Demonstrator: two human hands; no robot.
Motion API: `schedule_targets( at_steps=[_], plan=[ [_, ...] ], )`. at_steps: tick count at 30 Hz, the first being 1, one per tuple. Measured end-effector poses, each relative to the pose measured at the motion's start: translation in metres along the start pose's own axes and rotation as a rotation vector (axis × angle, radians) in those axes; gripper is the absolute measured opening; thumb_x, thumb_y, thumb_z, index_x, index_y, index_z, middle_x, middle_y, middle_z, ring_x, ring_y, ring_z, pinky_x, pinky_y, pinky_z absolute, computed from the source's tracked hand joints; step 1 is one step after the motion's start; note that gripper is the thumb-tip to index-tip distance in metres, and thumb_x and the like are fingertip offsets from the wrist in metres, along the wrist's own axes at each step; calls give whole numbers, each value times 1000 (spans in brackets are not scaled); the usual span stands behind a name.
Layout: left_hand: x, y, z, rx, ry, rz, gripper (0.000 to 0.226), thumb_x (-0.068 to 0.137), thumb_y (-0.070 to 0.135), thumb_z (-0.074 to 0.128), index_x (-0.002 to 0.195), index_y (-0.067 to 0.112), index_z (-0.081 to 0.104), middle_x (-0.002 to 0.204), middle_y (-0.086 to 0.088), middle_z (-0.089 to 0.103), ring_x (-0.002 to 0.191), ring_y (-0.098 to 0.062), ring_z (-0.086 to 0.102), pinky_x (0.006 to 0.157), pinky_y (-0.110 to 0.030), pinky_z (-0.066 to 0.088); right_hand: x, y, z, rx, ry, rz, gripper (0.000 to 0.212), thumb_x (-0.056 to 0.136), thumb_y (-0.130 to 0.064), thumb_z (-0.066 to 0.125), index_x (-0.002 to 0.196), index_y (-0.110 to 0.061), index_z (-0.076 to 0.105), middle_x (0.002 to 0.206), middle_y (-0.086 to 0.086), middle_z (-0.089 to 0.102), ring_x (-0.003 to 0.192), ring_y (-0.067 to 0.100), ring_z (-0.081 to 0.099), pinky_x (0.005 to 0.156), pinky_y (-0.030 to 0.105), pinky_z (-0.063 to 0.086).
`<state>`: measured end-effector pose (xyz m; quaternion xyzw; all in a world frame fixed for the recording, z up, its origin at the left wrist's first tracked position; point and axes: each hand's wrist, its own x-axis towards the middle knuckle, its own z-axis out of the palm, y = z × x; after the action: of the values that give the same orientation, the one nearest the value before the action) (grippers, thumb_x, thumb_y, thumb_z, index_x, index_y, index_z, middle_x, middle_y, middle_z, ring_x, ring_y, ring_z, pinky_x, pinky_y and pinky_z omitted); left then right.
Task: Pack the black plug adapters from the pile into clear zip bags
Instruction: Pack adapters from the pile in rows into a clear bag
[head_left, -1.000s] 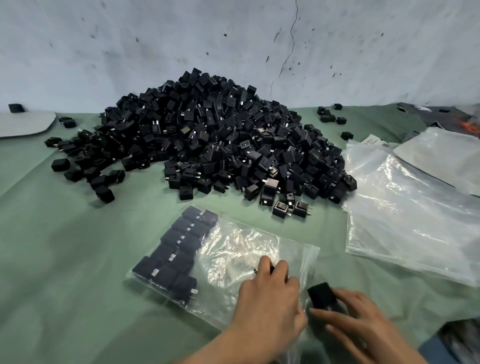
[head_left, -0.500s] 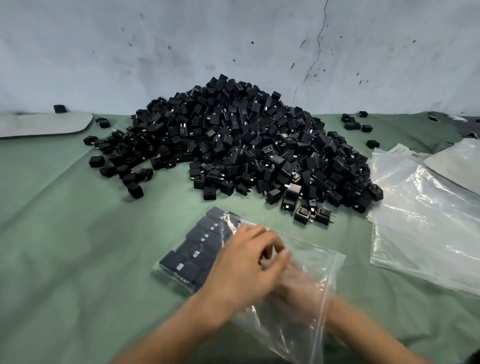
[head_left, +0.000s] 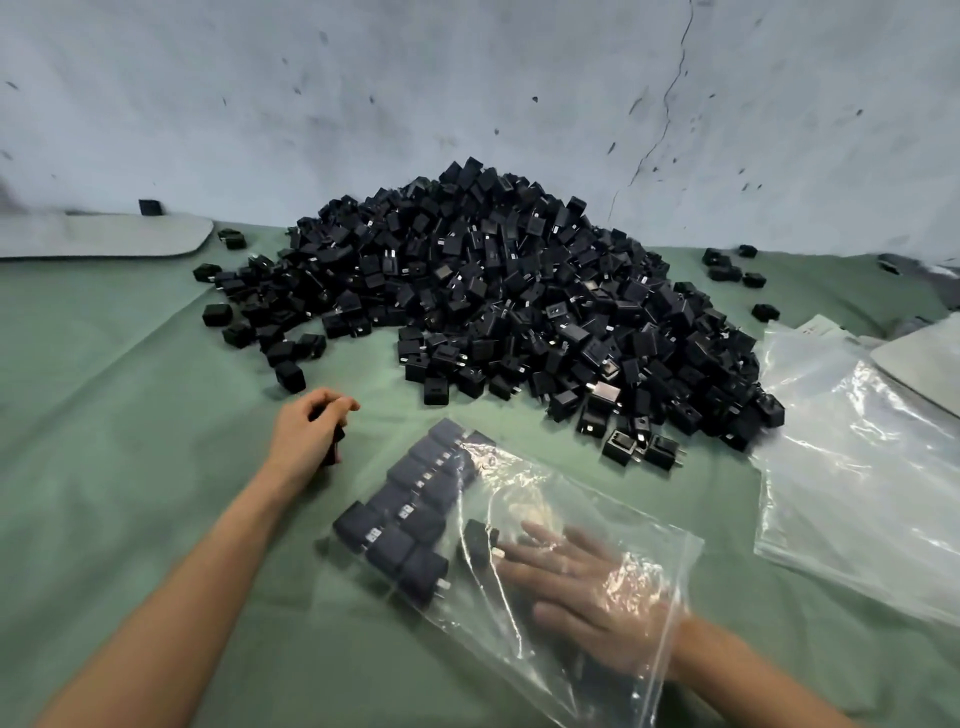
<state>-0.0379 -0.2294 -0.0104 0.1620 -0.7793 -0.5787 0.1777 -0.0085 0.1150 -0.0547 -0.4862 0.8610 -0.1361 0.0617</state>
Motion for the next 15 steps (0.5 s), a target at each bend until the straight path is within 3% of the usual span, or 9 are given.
schedule_targets(
  at_steps=[3,8,15],
  plan=[
    [-6,-20,-2,-53,60,16,24,96,10,55,77,17,66,68,-5,54,45,-13,49,38,-22,42,14,-4,6,51,12,-41,44,99,-57,10,141,-60,2,149,-40,0,144,0,-8,113,33,-19],
    [-3,-26,-10,-244,143,-31,39,96,11,52,67,31,70,71,3,59,43,-9,51,41,-21,42,26,-4,17,-6,74,-94,53,100,-35,29,146,-51,9,151,-36,7,146,7,0,112,36,-16],
    [-3,-32,-8,-273,123,5,38,95,6,52,70,27,70,73,-1,59,48,-4,53,44,-22,48,37,12,48,-117,152,-73,44,105,-40,12,148,-44,20,152,-32,15,146,10,10,114,37,-10]
  ],
)
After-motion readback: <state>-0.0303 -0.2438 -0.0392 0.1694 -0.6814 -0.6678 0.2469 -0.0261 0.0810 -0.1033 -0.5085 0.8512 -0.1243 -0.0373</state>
